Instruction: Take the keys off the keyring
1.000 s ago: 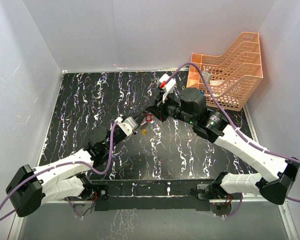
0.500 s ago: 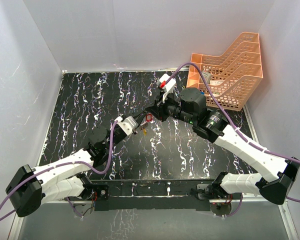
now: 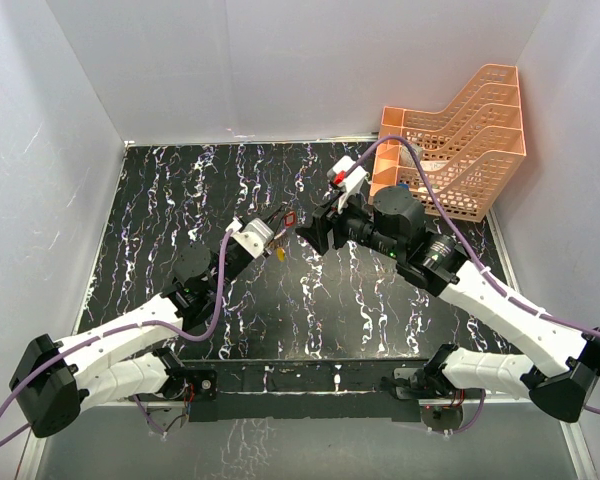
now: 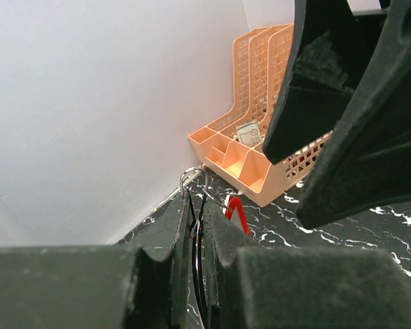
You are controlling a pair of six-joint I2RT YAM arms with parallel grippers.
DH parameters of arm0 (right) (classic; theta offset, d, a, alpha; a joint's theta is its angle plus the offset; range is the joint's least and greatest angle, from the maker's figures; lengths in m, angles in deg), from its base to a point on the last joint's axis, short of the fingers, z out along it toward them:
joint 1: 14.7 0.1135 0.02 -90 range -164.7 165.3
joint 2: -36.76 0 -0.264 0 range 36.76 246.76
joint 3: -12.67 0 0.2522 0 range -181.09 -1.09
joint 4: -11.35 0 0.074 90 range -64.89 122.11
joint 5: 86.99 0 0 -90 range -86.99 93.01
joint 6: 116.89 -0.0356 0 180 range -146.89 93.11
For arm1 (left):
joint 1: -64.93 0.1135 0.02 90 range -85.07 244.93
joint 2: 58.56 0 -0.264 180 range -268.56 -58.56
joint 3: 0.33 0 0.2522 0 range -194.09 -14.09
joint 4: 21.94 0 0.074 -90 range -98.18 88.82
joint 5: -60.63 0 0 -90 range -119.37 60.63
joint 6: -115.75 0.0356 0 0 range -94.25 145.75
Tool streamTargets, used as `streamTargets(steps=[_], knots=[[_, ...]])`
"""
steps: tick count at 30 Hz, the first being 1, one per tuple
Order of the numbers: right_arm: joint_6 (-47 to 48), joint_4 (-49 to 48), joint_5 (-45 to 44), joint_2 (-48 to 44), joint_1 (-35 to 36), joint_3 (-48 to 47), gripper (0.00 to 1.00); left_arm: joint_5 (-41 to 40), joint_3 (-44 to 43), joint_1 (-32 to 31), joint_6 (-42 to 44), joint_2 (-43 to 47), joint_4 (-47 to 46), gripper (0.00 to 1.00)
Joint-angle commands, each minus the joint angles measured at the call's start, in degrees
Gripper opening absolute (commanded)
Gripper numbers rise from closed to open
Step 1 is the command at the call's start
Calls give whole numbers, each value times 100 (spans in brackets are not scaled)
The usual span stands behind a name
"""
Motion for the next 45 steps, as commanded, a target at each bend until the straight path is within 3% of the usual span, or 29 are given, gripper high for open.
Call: streamTargets(steps=[1, 14, 19, 24, 30, 45], knots=[[57, -765, 11, -80, -10, 133, 65, -6, -293, 13, 35, 225, -24, 0], [-36, -1362, 382, 346, -10, 377, 64, 297, -381, 15, -243, 195, 6, 0], [-94, -1505, 380, 341, -10, 447, 59, 384, -380, 14, -327, 167, 3, 0], [-147, -1570, 459, 328, -10, 450, 43, 326, -377, 14, -323, 100, 33, 0], [-202, -1556, 505, 304, -10, 459, 0, 257, -362, 11, -286, 76, -1, 0], [178, -1008, -328, -175, 9, 222, 0, 45, -406, 13, -11, -70, 290, 0]])
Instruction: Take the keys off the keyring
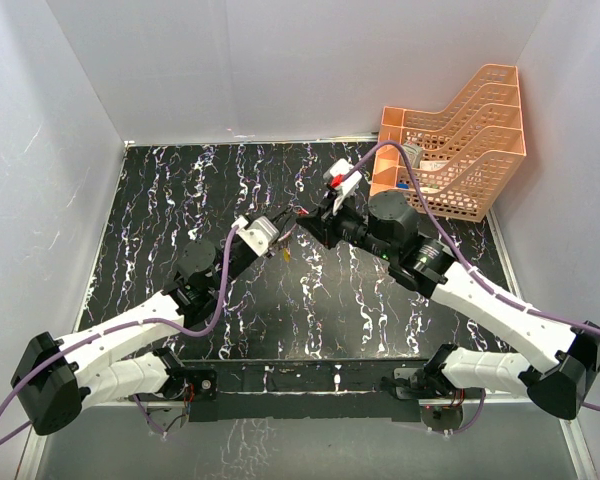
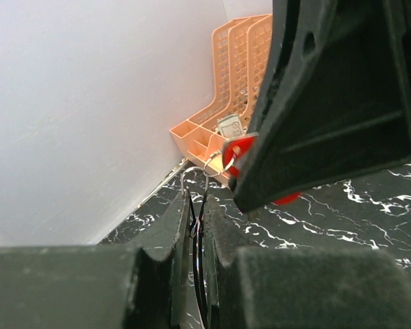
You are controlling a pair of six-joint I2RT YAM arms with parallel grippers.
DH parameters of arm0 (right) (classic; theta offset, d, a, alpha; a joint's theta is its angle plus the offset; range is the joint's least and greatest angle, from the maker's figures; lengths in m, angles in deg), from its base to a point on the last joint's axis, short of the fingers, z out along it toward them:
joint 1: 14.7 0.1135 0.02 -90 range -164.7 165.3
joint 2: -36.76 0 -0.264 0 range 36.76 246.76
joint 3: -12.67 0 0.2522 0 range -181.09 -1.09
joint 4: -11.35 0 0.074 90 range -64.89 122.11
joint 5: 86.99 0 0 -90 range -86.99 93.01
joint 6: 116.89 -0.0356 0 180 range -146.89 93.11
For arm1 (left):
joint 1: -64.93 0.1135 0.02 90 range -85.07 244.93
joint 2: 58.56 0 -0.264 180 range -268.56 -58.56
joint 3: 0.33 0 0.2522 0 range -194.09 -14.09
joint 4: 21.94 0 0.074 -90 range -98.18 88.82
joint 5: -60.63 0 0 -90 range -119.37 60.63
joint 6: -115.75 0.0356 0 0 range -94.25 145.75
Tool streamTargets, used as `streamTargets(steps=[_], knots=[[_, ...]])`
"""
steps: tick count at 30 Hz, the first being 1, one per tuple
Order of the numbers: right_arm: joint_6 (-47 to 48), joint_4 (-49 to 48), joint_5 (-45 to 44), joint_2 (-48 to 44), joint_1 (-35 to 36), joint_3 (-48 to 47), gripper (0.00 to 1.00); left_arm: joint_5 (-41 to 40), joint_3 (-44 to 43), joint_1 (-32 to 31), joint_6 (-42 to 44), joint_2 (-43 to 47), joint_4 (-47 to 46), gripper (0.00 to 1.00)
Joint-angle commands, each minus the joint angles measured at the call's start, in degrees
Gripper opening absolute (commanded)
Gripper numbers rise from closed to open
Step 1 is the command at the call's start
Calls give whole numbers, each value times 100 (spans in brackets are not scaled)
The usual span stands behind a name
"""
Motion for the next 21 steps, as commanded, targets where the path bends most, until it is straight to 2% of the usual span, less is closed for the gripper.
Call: streamTargets(steps=[1, 7, 21], knots=[[278, 38, -455, -261, 2, -309, 0, -101, -224, 0, 92, 34, -75, 0], [592, 269, -597, -199, 10, -606, 0, 67, -237, -1, 87, 73, 58, 0], [1316, 1724, -975, 367, 28, -1843, 0, 1065, -383, 2, 236, 144, 594, 0]])
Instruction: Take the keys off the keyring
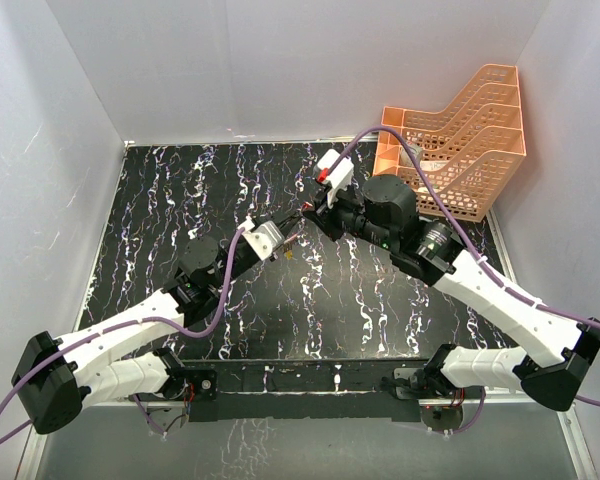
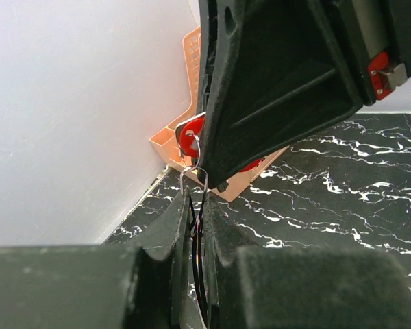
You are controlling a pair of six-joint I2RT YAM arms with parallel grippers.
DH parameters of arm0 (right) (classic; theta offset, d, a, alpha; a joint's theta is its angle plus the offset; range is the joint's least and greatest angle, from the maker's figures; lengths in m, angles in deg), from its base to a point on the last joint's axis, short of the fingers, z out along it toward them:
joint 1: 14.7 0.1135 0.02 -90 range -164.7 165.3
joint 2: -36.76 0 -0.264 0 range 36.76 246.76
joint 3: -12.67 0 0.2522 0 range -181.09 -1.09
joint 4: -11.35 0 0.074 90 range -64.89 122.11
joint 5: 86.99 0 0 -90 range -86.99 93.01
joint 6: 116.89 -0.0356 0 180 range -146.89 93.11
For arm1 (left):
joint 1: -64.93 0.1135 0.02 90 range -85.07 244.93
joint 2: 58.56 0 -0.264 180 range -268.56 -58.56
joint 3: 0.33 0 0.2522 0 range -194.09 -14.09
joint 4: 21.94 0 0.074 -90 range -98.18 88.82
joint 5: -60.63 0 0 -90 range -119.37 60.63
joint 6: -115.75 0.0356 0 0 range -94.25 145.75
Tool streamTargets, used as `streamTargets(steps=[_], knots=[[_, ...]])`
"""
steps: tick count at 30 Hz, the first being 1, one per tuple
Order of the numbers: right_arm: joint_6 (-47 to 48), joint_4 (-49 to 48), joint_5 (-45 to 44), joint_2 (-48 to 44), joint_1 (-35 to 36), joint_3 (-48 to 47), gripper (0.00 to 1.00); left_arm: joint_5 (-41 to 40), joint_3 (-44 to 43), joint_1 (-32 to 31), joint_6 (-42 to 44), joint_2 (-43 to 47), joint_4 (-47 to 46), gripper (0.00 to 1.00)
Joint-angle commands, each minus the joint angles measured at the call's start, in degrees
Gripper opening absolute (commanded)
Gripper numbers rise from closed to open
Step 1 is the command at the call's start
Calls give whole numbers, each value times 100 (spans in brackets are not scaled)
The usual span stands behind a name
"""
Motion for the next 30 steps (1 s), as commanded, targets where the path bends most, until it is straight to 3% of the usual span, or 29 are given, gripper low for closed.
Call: streamTargets(steps=[1, 9, 30], knots=[[342, 190, -604, 34, -62, -618, 0, 463, -241, 39, 173, 189, 373, 0], [487, 927, -847, 141, -56, -1079, 0, 1167, -681, 42, 518, 254, 1508, 0], [744, 1689, -402, 365, -10, -1387, 0, 2825, -1339, 40, 987, 201, 2652, 0]])
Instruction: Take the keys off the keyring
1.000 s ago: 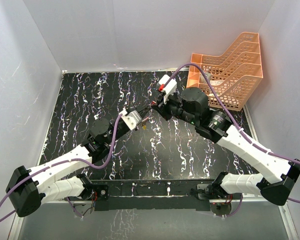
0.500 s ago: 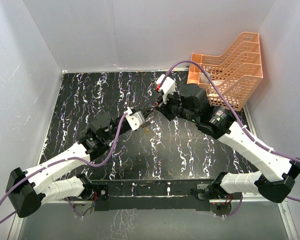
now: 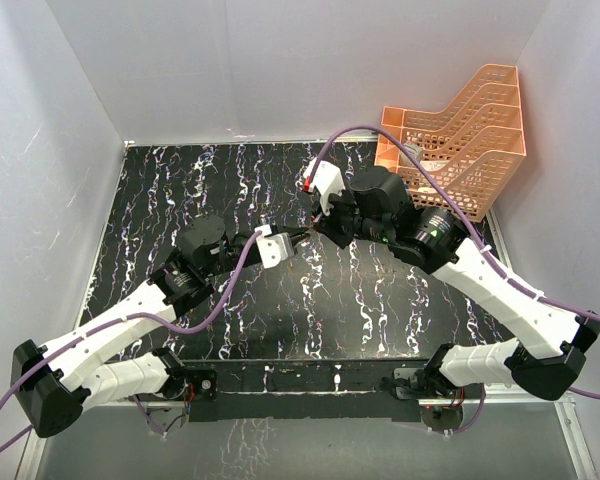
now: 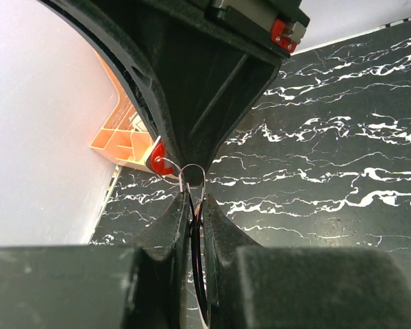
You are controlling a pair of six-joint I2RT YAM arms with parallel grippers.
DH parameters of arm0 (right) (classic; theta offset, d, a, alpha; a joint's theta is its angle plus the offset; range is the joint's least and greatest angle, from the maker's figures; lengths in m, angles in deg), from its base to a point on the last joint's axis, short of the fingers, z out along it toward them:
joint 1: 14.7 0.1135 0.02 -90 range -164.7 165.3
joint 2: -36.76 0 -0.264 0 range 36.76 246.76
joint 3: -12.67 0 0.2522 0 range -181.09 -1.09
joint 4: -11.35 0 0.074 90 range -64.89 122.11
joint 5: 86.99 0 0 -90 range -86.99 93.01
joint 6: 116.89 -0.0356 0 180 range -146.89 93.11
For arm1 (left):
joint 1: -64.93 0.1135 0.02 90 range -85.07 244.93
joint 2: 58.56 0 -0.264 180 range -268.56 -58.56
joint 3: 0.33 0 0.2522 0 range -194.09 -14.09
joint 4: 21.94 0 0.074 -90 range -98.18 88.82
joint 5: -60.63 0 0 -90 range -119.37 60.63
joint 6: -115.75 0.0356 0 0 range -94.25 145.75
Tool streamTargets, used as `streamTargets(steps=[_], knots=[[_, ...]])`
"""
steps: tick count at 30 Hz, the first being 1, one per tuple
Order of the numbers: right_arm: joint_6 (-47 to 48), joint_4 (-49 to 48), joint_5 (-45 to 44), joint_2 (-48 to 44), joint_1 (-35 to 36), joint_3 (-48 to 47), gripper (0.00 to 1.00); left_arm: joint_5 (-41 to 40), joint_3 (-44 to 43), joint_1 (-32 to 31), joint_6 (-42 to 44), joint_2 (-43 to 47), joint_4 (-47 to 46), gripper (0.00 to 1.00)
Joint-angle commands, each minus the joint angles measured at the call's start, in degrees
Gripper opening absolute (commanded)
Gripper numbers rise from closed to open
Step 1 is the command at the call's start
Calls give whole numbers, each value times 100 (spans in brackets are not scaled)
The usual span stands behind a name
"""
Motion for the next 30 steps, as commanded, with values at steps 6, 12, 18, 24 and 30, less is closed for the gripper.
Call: streamTargets(steps=[6, 12, 18, 24, 30], knots=[[214, -465, -304, 3, -103, -259, 0, 1301, -316, -112, 49, 30, 109, 0], [333, -314, 8, 215, -28, -361, 0, 1505, -325, -112, 28, -123, 47, 0], [747, 261, 43, 497, 127, -745, 0, 1633, -427, -112, 171, -162, 283, 0], [1397, 756, 98, 626, 138, -1068, 0, 1966, -482, -113, 252, -85, 420, 0], [1900, 1102, 936, 669, 138, -1233, 0, 2421, -428, -112, 104, 99, 247, 0]])
